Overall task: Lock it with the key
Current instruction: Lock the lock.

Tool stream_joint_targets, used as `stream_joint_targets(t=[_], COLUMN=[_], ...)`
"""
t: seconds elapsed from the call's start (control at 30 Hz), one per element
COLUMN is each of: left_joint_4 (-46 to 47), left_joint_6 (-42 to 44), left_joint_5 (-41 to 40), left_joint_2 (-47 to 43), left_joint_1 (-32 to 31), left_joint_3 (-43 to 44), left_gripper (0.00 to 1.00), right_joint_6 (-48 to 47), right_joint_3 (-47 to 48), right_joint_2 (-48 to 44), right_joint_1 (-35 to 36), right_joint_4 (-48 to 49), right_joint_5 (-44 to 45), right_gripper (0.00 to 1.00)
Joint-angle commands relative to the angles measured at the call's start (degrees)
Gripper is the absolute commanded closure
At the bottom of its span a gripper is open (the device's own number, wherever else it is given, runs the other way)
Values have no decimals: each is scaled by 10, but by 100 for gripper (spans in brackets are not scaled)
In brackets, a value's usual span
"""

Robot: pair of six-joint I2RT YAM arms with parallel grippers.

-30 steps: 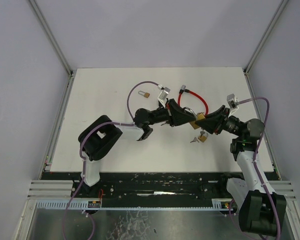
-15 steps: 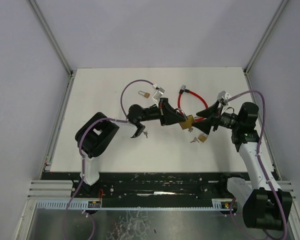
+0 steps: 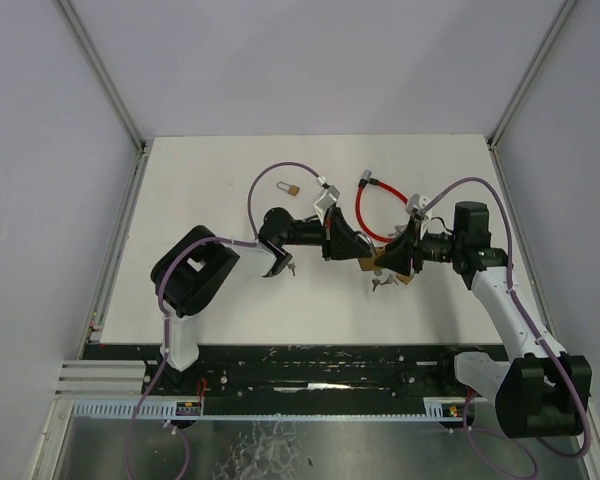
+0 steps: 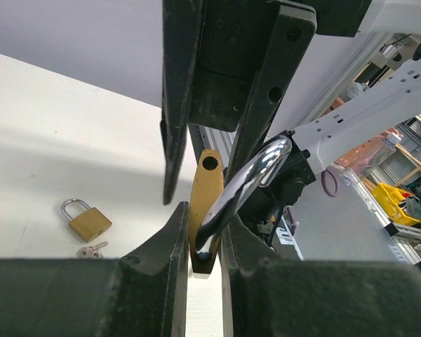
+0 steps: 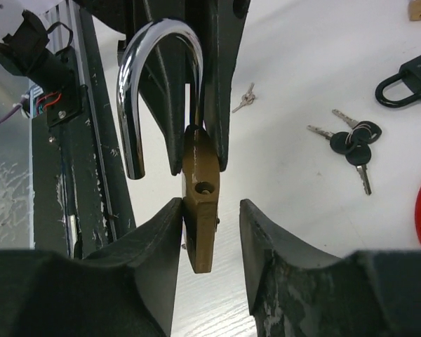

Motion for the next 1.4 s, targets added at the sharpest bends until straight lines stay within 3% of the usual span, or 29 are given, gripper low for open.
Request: stream_joint_targets(t=[0.0,0.13,0.23,0.3,0.43,0.53,0.7,0.83,1.03,1.13,1.37], left_joint_4=[54,61,95,123,132,132,132,133,133,132,130], left_joint_6=[7,0,-21,-28,-6,-6,24,3,-1,-1,3], left_joint_5=[16,12,-3,-18,-23,-7,-6,5,2,16,21], left_joint_2=[-30,-29,-32,-40,-54,-49,-45,-31,-31,-30,-27], left_joint_1=[-8,-8,-2,4,6,-5,-24,-25,-25,-25,-27], left_joint_3=[27,27,11,-8,-33,-25,-22,-4,-1,3,5], left_gripper=[100,100,76,55,40,38,40,59,61,68,60], right_joint_6=[-57,-55,-39,4,177,247,260,260,249,226,196], right_joint_3=[35,48,61,53,0,-34,-39,-46,-55,-54,-49], right_joint_2=[7,8,-2,-14,-63,-93,-86,-86,-90,-89,-91], right_joint_1=[14,15,12,-5,-41,-43,-45,-45,-43,-41,-38], right_joint_4=[-46,-59,-60,-22,173,272,292,300,301,278,251], right_joint_5=[-2,-32,-48,-87,-160,-150,-152,-156,-151,-147,-147], right_gripper=[63,99,100,100,100,100,100,100,100,99,98])
